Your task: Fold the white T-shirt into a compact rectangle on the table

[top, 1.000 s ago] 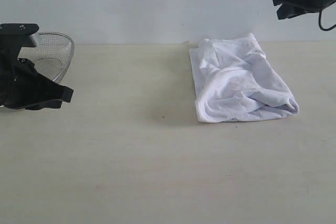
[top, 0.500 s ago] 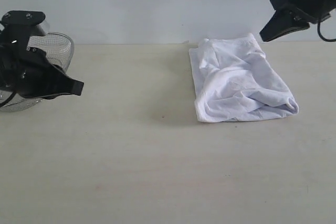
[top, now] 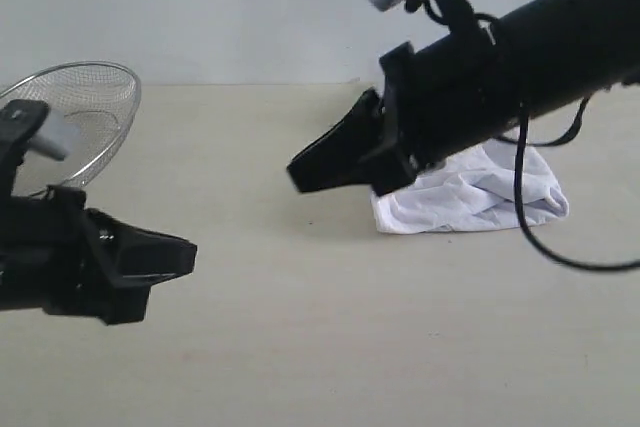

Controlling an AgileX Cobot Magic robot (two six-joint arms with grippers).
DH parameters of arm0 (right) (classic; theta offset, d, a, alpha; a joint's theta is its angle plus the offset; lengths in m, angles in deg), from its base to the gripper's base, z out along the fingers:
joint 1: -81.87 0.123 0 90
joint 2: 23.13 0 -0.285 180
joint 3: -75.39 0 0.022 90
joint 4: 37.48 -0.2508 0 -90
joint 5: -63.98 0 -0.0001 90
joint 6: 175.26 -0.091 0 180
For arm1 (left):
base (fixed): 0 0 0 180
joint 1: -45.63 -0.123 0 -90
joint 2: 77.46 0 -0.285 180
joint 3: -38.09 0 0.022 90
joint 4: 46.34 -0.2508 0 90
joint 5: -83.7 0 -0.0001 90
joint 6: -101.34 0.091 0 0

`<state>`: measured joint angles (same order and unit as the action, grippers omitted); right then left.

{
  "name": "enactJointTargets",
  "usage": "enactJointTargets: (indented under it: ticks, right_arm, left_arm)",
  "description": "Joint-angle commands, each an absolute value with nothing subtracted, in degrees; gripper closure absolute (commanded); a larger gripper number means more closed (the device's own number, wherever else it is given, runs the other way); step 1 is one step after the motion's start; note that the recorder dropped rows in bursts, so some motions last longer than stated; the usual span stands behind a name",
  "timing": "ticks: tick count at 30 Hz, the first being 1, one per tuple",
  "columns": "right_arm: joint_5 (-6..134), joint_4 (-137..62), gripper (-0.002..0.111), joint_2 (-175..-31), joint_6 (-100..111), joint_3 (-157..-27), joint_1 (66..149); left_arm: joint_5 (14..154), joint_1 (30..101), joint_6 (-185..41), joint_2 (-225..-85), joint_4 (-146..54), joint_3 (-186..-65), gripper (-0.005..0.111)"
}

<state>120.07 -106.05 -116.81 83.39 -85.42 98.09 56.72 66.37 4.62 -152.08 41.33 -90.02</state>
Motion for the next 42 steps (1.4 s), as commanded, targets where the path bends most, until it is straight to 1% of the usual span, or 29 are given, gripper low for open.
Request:
enactJointTargets:
  ticks: [1,3,5,6,10,28,30,31,32,33,34,35,37,42]
  right_arm:
    - [109.0,-122.9,0.109,-112.8,102.7,-74.5,108.3]
    - [102.7,-128.1,0.109,-112.8,113.3,-69.8,113.4]
    - [98.2,-132.0,0.109,-112.8,119.8,-68.0,117.0]
    - [96.6,-132.0,0.109,-112.8,119.0,-68.0,117.6]
    - [96.4,-132.1,0.109,-112.8,112.0,-68.0,117.8]
    - [96.2,-132.1,0.109,-112.4,111.6,-68.0,117.8]
    - [93.6,-132.0,0.109,-109.7,112.0,-68.0,117.8]
    - [87.4,-132.0,0.109,-105.7,111.8,-68.0,117.8]
    - [84.9,-132.0,0.109,-103.8,111.6,-68.0,117.8]
    - [78.1,-132.0,0.109,-98.7,110.1,-68.0,117.8]
    - [74.3,-132.0,0.109,-95.9,108.9,-68.0,117.6]
    - [68.4,-132.0,0.109,-90.1,105.5,-68.0,116.1]
    - [65.4,-132.0,0.109,-85.6,99.9,-68.0,113.1]
    - [64.8,-132.0,0.109,-75.0,90.4,-64.2,101.3]
  left_arm:
    - [63.9,67.7,4.4,-140.3,44.7,-82.4,0.102]
    - [70.6,67.7,3.1,-137.3,44.9,-79.6,0.102]
    - [76.4,67.7,3.1,-135.2,46.4,-78.8,0.102]
    - [78.0,67.6,3.1,-134.7,46.7,-78.8,0.102]
    - [80.5,67.6,3.1,-133.9,46.8,-78.8,0.102]
    - [80.9,67.6,3.1,-133.9,46.8,-78.8,0.102]
    - [80.9,67.6,3.1,-133.9,46.8,-78.8,0.102]
    - [80.9,67.6,3.1,-133.9,46.8,-78.8,0.102]
    - [80.9,67.6,3.1,-133.9,46.8,-78.8,0.102]
    - [80.9,67.6,3.1,-133.9,46.8,-78.8,0.102]
    - [80.9,67.6,3.1,-133.9,46.8,-78.8,0.102]
    - [80.9,67.6,3.1,-133.9,46.8,-78.8,0.102]
    - [80.9,67.6,3.1,-133.9,46.8,-78.8,0.102]
    - [80.9,67.6,3.1,-133.9,46.8,-78.8,0.102]
